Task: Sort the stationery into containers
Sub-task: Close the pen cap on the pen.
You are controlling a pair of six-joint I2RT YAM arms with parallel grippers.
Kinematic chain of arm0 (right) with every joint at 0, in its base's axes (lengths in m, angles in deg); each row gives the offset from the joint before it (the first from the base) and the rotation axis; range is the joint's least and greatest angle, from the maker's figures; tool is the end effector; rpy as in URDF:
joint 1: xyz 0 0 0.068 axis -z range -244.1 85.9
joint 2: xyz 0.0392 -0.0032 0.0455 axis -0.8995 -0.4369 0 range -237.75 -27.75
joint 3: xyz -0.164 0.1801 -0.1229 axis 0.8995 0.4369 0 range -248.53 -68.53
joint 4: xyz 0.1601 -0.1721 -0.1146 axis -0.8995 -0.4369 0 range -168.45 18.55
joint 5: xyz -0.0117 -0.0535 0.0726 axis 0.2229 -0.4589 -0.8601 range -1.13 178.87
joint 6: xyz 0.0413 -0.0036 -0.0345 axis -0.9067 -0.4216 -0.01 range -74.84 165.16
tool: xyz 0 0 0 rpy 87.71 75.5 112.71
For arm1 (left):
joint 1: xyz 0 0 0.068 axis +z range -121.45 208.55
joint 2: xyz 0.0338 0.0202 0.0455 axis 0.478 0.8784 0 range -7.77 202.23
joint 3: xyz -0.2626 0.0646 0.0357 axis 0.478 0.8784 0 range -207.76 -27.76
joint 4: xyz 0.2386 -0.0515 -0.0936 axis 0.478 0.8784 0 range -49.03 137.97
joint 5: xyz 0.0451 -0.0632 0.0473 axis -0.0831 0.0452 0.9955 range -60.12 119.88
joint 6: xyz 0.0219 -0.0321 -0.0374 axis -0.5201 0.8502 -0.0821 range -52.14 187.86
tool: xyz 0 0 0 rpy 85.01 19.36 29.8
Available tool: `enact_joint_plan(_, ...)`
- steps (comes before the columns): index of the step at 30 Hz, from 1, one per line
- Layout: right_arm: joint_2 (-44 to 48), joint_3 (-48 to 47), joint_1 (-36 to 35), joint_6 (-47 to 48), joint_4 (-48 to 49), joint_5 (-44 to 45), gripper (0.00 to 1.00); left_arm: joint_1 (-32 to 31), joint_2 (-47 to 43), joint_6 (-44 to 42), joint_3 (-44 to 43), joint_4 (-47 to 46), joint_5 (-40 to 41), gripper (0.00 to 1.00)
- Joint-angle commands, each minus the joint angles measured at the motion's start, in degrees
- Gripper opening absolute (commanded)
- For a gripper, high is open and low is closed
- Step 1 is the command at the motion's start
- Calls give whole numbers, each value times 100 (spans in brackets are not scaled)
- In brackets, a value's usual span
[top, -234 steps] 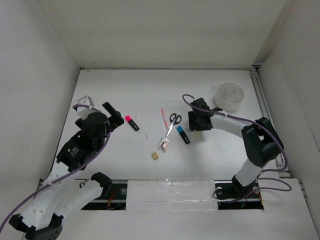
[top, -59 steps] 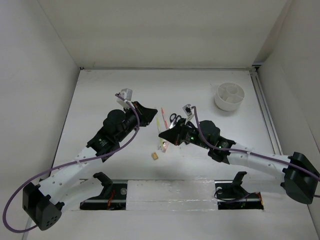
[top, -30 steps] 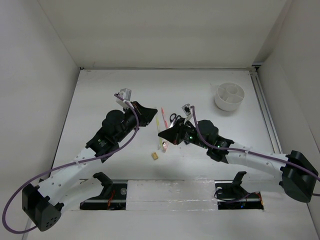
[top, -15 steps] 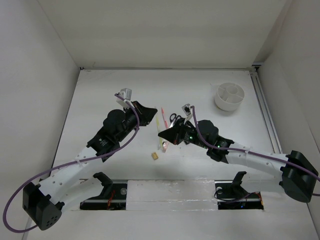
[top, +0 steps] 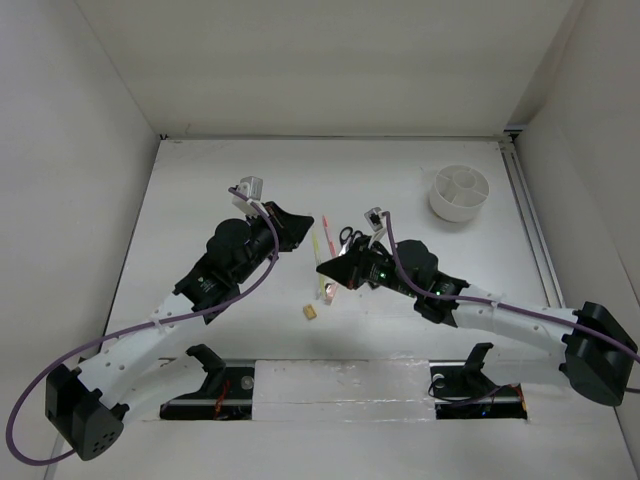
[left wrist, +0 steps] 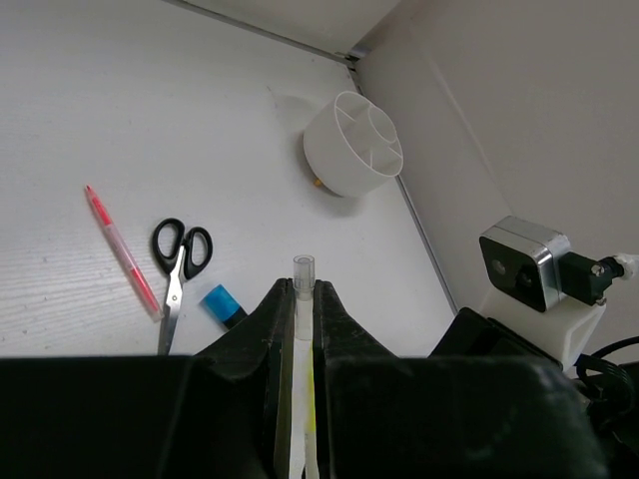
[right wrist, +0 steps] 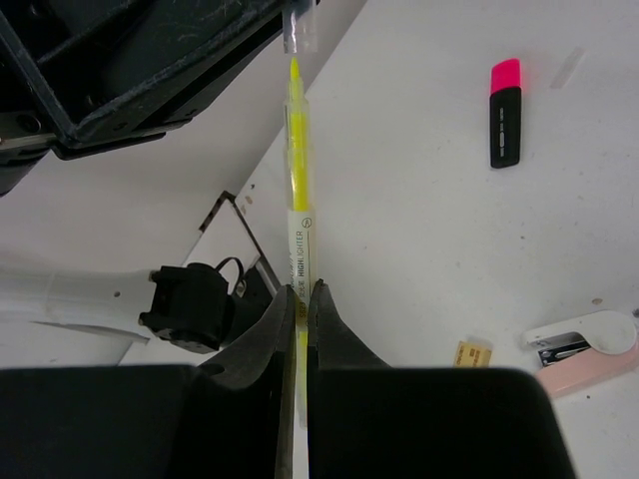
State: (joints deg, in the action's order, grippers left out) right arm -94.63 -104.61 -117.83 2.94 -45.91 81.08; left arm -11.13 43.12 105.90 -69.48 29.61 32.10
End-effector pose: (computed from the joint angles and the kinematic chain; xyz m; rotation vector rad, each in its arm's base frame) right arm 0.1537 0.2176 0.2724 -0.3005 1.8328 1.3405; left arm 0.1659 -0.1359 0.3426 -0.0094 1.6283 -1.0366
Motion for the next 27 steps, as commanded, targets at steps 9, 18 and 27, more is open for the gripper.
enact_joint_plan(9, -10, -330, -58, 82, 171, 190, 0, -5, -36, 81, -30, -367, -99, 0)
enact_joint_plan(18, -116, -558, -5, 82, 171, 138, 0, -5, -97, 28, 137, -490, -265, 0)
enact_joint_plan(27, -160, -673, 162, 82, 171, 76, 0, -5, -97, -86, 312, -684, -468, 0)
